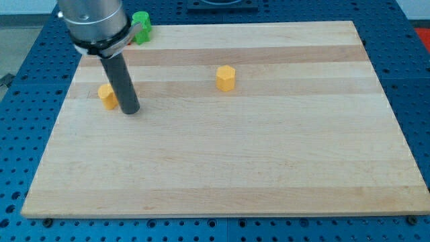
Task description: Place the yellow heart below the group of blocks
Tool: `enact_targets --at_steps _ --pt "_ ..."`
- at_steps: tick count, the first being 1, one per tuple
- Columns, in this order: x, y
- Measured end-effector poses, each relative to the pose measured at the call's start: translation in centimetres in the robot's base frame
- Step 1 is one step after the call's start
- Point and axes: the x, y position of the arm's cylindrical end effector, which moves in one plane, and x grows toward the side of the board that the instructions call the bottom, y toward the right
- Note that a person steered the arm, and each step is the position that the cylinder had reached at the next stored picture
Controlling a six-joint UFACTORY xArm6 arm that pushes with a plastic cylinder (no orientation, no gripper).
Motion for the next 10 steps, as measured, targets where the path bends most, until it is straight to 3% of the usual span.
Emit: enact_targets --at_steps 2,4,6,10 --pt "0.0 -5.1" --pt "-4.2 -5.1" --pt "-2.2 -3.1" --pt "-14.1 -2.6"
